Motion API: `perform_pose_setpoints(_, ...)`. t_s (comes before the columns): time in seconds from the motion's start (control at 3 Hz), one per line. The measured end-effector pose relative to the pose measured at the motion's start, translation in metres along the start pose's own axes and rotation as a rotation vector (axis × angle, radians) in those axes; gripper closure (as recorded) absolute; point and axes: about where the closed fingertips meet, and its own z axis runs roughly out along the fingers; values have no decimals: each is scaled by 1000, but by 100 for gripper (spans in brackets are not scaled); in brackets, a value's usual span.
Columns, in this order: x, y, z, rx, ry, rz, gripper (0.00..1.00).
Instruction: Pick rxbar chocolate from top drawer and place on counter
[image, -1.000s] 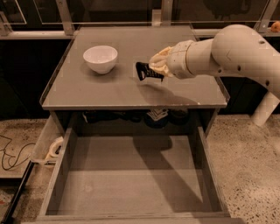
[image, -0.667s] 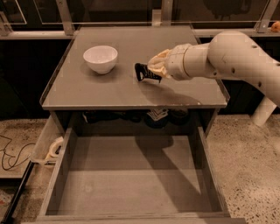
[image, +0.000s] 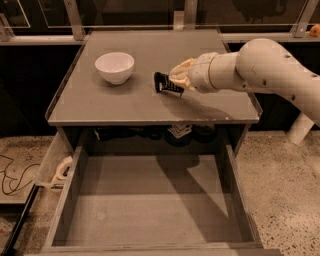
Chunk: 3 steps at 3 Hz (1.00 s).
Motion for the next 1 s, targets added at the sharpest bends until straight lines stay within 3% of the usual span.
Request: perform_pose_setpoints(1.0,0,0,0,0,0,0,11)
